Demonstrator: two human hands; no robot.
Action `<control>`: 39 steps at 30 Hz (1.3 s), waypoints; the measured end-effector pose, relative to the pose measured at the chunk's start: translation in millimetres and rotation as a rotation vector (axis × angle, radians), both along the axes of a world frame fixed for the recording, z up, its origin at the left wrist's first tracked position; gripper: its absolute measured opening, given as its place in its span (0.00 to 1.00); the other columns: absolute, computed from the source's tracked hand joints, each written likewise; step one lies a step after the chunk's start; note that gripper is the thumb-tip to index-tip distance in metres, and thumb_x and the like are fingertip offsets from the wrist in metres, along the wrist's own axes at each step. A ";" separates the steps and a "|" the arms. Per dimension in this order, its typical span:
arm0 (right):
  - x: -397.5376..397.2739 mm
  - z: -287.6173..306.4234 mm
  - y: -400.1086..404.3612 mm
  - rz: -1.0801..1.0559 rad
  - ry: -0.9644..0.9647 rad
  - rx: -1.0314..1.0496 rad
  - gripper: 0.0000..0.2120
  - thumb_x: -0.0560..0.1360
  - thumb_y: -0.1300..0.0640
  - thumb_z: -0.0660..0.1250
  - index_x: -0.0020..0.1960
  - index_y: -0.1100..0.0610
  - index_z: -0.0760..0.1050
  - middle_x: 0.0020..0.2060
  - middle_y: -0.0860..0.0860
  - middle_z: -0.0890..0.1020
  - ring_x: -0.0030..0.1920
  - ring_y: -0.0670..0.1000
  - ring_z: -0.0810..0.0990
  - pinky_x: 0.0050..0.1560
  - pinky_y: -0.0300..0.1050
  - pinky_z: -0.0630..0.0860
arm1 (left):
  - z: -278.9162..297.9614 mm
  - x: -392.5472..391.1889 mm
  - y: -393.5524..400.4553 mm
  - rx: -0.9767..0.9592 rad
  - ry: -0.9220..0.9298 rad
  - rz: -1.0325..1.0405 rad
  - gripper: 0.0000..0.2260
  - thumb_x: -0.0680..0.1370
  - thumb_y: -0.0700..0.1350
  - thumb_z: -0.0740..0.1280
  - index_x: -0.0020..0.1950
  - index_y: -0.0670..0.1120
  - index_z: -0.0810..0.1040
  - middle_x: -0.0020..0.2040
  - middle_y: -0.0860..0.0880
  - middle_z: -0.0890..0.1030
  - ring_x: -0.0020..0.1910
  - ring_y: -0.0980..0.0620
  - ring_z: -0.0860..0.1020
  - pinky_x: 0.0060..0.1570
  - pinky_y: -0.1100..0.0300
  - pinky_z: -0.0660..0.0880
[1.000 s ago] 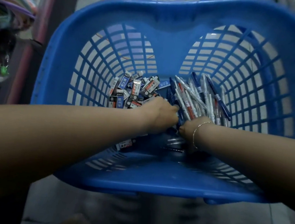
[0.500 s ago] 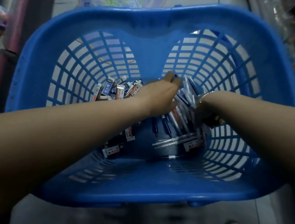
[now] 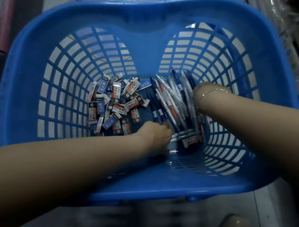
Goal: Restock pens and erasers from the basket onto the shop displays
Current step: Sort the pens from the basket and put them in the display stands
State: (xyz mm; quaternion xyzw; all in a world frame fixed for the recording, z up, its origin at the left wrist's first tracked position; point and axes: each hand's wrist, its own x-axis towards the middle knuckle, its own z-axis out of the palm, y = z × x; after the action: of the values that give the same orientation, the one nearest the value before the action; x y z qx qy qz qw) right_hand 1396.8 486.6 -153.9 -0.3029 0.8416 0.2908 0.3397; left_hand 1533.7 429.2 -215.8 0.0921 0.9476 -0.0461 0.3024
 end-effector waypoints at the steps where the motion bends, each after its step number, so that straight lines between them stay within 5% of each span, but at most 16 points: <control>1: 3.9 -0.9 -0.3 0.107 0.040 -0.019 0.19 0.75 0.62 0.68 0.65 0.60 0.71 0.54 0.55 0.77 0.51 0.55 0.77 0.45 0.47 0.74 | -3.6 1.7 4.7 -0.023 0.001 -0.004 0.25 0.80 0.57 0.59 0.67 0.39 0.66 0.60 0.42 0.73 0.49 0.44 0.78 0.28 0.58 0.63; 5: 31.5 -17.7 9.3 0.578 -0.212 0.020 0.16 0.74 0.59 0.68 0.61 0.56 0.73 0.51 0.53 0.77 0.44 0.51 0.74 0.39 0.44 0.71 | -6.4 -0.5 16.4 -0.071 -0.075 -0.066 0.13 0.82 0.42 0.58 0.64 0.42 0.72 0.61 0.45 0.76 0.55 0.44 0.78 0.35 0.55 0.67; 9: 44.7 -34.0 16.0 0.884 -0.264 0.124 0.17 0.76 0.51 0.66 0.64 0.53 0.72 0.58 0.52 0.77 0.56 0.55 0.78 0.42 0.46 0.70 | -11.9 2.9 14.8 -0.184 -0.187 -0.067 0.14 0.81 0.38 0.58 0.66 0.44 0.72 0.61 0.47 0.77 0.57 0.43 0.77 0.45 0.53 0.76; 15: 54.7 -52.4 19.4 1.191 -0.190 0.133 0.12 0.80 0.56 0.61 0.62 0.55 0.74 0.55 0.51 0.80 0.55 0.56 0.79 0.42 0.47 0.70 | -13.7 14.3 5.0 -0.139 -0.157 -0.005 0.11 0.81 0.42 0.59 0.62 0.46 0.74 0.56 0.49 0.79 0.53 0.46 0.79 0.35 0.57 0.66; 23: 58.0 -58.4 19.1 0.739 -0.120 0.021 0.12 0.77 0.55 0.65 0.60 0.53 0.75 0.55 0.49 0.80 0.54 0.54 0.80 0.41 0.45 0.69 | -7.5 13.8 -9.7 0.033 -0.208 0.217 0.12 0.79 0.50 0.62 0.56 0.45 0.76 0.54 0.46 0.79 0.47 0.45 0.78 0.38 0.55 0.68; 28: 64.3 -50.4 16.9 0.520 -0.242 0.052 0.16 0.76 0.58 0.65 0.64 0.55 0.73 0.60 0.51 0.77 0.58 0.55 0.78 0.41 0.46 0.70 | -3.2 12.5 -8.0 0.083 -0.284 0.264 0.17 0.78 0.54 0.62 0.59 0.44 0.76 0.56 0.45 0.78 0.53 0.43 0.78 0.42 0.53 0.70; 31: 57.1 -33.9 6.7 0.493 -0.418 0.127 0.16 0.72 0.56 0.71 0.58 0.60 0.77 0.45 0.53 0.80 0.41 0.52 0.79 0.35 0.40 0.72 | 4.9 11.9 -8.8 0.104 -0.336 0.239 0.16 0.78 0.54 0.62 0.58 0.44 0.76 0.55 0.44 0.78 0.49 0.43 0.77 0.41 0.54 0.70; 33: 40.0 -18.8 -6.1 0.263 -0.597 0.154 0.15 0.70 0.60 0.72 0.55 0.66 0.79 0.37 0.55 0.79 0.28 0.49 0.77 0.26 0.36 0.74 | 14.0 13.7 -12.9 0.131 -0.357 0.219 0.14 0.78 0.53 0.62 0.56 0.45 0.77 0.48 0.45 0.78 0.42 0.45 0.73 0.39 0.55 0.71; 39: -31.3 42.1 -29.0 -0.269 -0.533 -0.428 0.08 0.70 0.58 0.72 0.46 0.58 0.75 0.37 0.53 0.80 0.33 0.48 0.78 0.27 0.37 0.73 | 46.2 14.7 -39.8 0.305 -0.427 0.291 0.11 0.77 0.51 0.64 0.43 0.45 0.80 0.34 0.50 0.80 0.32 0.50 0.76 0.32 0.61 0.71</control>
State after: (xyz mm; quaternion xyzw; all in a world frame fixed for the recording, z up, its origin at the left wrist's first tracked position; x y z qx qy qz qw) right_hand 1365.5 457.5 -111.8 -0.3188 0.7977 -0.0281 0.5111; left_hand 1548.4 389.4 -169.6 0.0076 0.8617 0.1611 0.4811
